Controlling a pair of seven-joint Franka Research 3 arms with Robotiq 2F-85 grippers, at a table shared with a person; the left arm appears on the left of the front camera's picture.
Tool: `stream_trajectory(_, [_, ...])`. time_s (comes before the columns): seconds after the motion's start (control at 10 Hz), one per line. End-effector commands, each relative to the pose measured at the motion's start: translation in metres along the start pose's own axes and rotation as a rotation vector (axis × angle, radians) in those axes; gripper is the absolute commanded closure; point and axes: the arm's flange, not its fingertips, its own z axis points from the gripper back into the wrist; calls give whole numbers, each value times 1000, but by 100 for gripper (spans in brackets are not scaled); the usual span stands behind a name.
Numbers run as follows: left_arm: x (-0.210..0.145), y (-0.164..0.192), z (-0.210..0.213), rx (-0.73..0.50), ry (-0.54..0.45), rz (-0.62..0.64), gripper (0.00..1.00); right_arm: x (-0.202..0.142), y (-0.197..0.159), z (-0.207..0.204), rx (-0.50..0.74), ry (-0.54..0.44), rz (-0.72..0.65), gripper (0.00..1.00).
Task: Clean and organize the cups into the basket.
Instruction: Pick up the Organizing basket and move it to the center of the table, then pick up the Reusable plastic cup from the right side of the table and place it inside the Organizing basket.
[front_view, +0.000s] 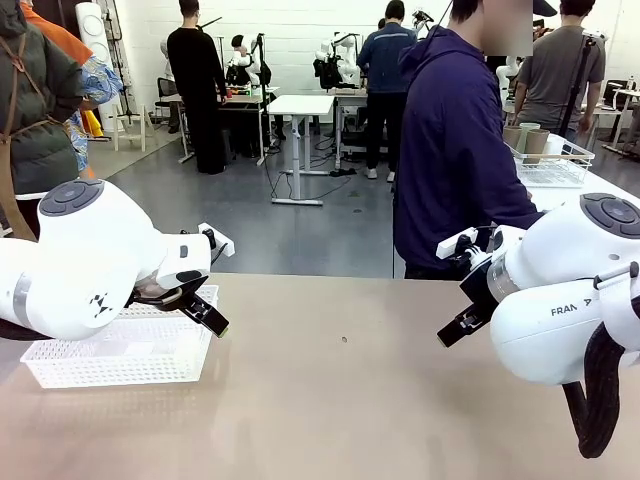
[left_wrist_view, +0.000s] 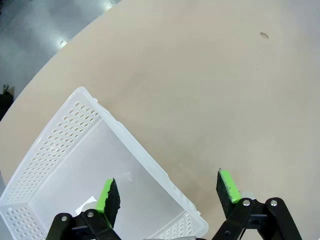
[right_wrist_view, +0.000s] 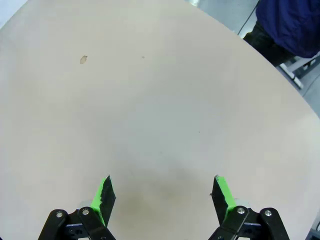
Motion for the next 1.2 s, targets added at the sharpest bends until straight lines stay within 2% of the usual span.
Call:
stream_trajectory(0.0, [0, 0, 0, 0, 0, 0, 0, 0, 0, 0, 0, 0, 0, 0])
stream_trajectory(0.2, [-3, -20, 63, 10, 109, -102, 0, -12, 24, 69, -101, 9, 6, 0])
stream_trajectory(0.4, [-10, -34, 139, 87, 107, -145, 0, -35, 52, 143, -187, 67, 21, 0])
stream_trajectory(0.6, [-10, -37, 180, 154, 64, -155, 0, -46, 76, 194, -216, 54, 29, 0])
stream_trajectory(0.8, [-7, -40, 201, 223, -27, -139, 0, -49, 86, 212, -269, 22, 33, 0])
stream_trajectory(0.9, [2, -35, 194, 132, 51, -159, 0, 5, 65, 209, -235, 49, 39, 0])
stream_trajectory(1.1, [2, -35, 194, 132, 51, -159, 0, 5, 65, 209, -235, 49, 39, 0])
